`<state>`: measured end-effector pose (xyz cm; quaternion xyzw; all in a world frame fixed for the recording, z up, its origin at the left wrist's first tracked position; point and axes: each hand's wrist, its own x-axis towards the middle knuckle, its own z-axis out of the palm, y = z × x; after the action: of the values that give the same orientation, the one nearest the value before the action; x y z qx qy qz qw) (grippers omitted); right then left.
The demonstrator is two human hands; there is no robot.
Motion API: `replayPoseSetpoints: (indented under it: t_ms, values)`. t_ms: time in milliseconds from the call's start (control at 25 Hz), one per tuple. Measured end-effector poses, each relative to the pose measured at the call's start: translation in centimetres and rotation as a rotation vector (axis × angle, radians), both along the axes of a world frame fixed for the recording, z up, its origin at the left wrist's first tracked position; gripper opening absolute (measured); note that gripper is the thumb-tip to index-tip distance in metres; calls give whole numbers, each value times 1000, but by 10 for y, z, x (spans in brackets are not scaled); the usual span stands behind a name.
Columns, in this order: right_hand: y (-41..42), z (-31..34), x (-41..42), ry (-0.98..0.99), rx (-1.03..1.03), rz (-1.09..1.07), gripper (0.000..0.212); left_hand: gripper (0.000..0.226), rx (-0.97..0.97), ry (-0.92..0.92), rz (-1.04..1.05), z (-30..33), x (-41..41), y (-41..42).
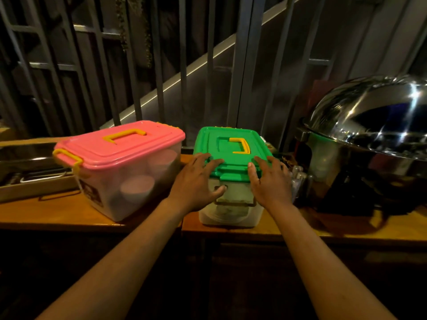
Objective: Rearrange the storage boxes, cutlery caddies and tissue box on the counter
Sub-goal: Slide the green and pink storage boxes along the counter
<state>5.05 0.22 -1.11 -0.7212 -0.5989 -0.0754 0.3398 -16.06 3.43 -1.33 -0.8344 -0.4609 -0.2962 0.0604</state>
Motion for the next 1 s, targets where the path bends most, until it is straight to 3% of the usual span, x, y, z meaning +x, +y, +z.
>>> replayPoseSetpoints:
  t_ms: [160, 440, 720, 880, 1000]
  values:
    - [-11, 13, -57, -80, 138, -17, 52, 54, 51, -103, -19, 3, -69, -12]
    - [27, 18, -222, -97, 215, 261, 45, 34, 207, -130, 312, 26, -234, 8]
    - [76, 17, -344, -152, -11, 581, 59, 43, -106, -134, 483, 20, -316, 70]
    - [86, 3, -354, -143, 151, 545, 61, 45, -221, -248, 507, 28, -318, 93]
    - [93, -4, -351, -120, 218, 552, 57, 44, -385, -431, 487, 42, -312, 115]
